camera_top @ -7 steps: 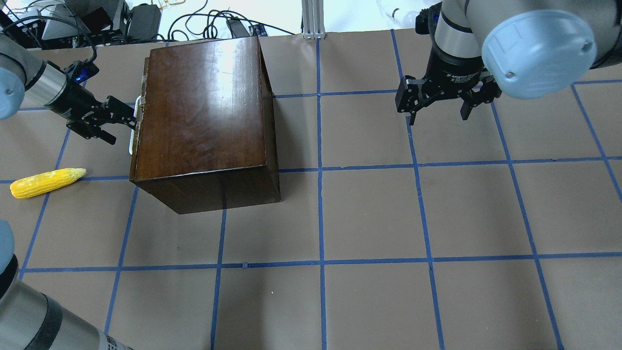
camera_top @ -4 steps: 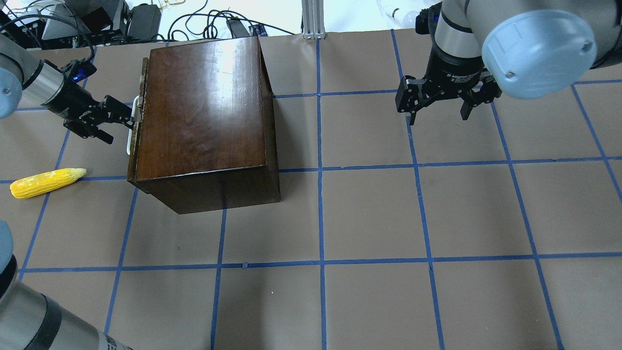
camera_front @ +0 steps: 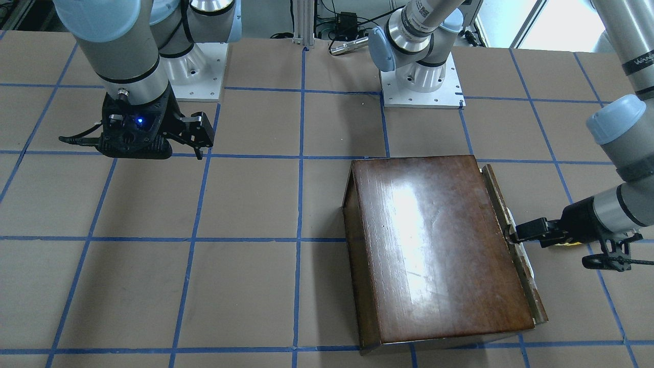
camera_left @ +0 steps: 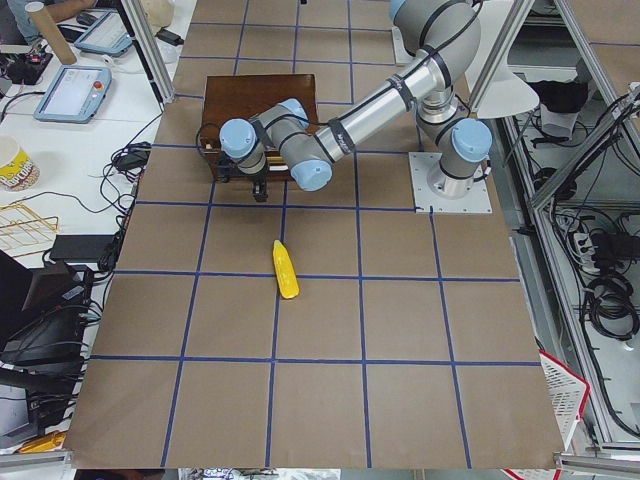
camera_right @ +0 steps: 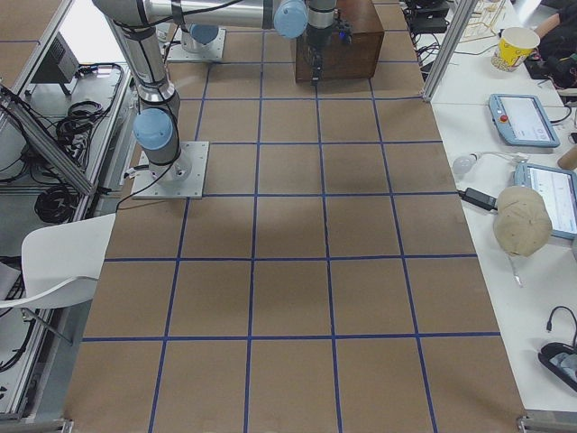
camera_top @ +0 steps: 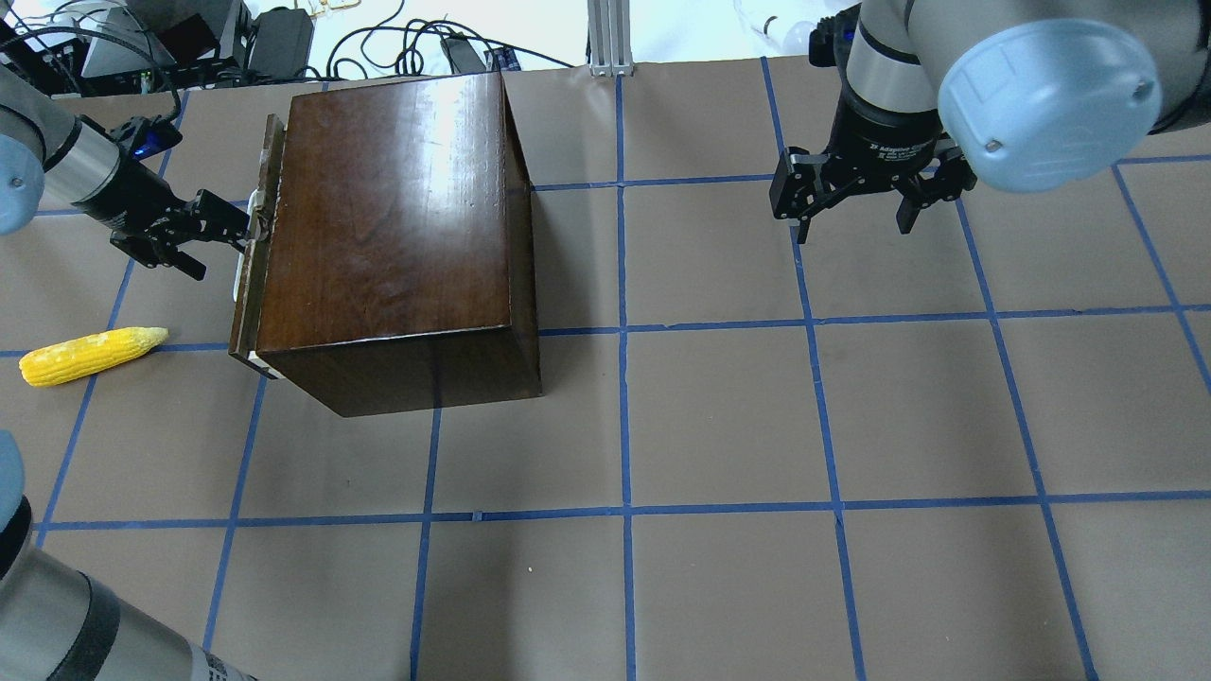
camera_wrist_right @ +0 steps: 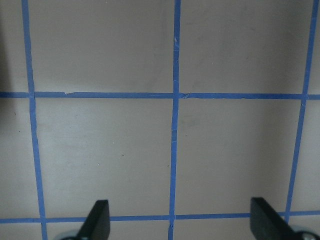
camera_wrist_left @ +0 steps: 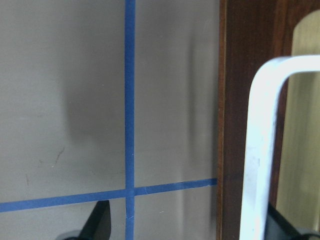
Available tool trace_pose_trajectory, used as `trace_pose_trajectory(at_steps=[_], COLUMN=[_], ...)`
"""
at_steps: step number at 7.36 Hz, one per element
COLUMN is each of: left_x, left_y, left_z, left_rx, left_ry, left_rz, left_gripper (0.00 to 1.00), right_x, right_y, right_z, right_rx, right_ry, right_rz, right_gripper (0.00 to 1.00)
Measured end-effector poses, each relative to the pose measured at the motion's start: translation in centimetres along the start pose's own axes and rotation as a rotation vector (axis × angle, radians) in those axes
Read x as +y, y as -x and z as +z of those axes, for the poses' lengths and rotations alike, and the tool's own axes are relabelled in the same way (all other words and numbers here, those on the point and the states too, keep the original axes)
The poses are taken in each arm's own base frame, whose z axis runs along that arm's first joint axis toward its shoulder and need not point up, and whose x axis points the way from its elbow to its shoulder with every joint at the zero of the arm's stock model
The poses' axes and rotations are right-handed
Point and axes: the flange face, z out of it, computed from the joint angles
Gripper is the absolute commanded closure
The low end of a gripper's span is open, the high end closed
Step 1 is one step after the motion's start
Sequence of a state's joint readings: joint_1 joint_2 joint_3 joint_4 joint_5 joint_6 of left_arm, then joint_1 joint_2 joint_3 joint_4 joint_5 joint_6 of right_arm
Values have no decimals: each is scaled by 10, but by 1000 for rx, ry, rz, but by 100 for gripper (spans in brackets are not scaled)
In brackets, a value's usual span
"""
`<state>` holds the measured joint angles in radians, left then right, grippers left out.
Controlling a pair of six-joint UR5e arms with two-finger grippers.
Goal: Open drawer and put corn inside
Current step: 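Pull the drawer handle away from the cabinet with the left gripper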
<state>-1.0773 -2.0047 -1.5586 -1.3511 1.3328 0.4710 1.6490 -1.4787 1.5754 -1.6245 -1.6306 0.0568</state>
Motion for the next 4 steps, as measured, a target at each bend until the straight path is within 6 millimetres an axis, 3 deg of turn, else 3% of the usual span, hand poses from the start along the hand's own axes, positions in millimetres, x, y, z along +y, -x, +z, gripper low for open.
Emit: trace_pose_trajectory(at_steps=[4], left_x=[0], left_y=[3], left_z=[-4], left_rx=[-6], left_ry=[-5], left_rz=[-2], left_gripper=[0], right_x=[0], right_y=[0], right_z=[0], right_rx=[0], right_ry=[0], right_rz=[0], right_gripper=[0])
